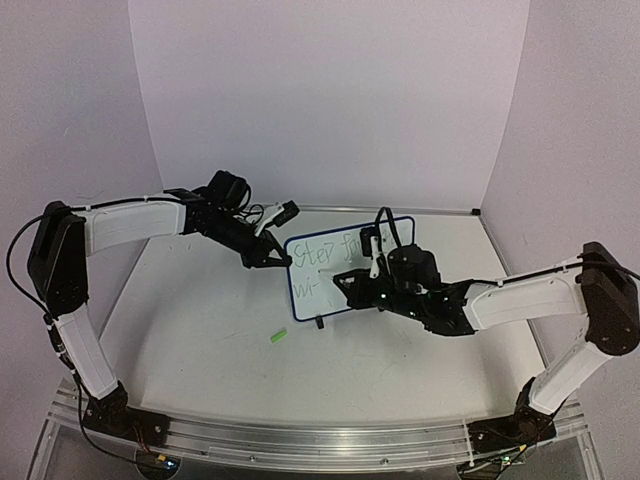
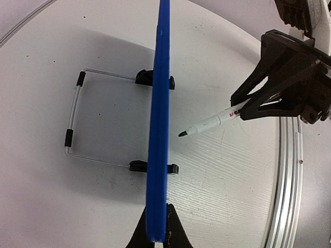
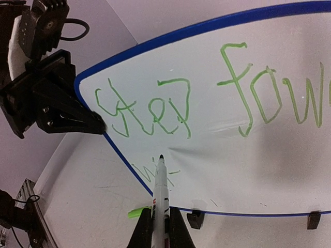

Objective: Write a sentence on the whiteboard

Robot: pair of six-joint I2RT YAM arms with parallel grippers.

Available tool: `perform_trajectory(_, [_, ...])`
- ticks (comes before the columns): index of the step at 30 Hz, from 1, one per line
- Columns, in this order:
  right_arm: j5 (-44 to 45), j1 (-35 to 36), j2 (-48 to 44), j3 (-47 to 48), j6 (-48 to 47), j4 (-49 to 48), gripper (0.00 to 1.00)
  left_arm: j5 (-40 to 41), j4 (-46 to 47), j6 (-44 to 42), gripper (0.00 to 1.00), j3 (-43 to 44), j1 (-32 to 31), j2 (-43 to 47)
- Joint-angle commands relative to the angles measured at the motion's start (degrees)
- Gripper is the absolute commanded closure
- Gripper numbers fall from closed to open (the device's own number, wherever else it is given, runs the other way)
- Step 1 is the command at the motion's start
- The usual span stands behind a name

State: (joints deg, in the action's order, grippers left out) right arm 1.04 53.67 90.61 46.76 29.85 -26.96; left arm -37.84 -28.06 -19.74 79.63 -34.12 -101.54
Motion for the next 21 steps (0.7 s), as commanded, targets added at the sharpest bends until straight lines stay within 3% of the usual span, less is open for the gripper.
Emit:
perform_trajectory(1, [-0.65,-0.14,0.98,3.61,-1.50,1.59,1.00,2.41,-2.57,-1.22,1.00,1.22,-1.15,-1.47])
perform_trajectory(21, [0.23,-0.16,4.57,3.83,0.04,1.58,1.00,2.59,-2.61,-1.29,1.00,1.23,-1.22,-1.38])
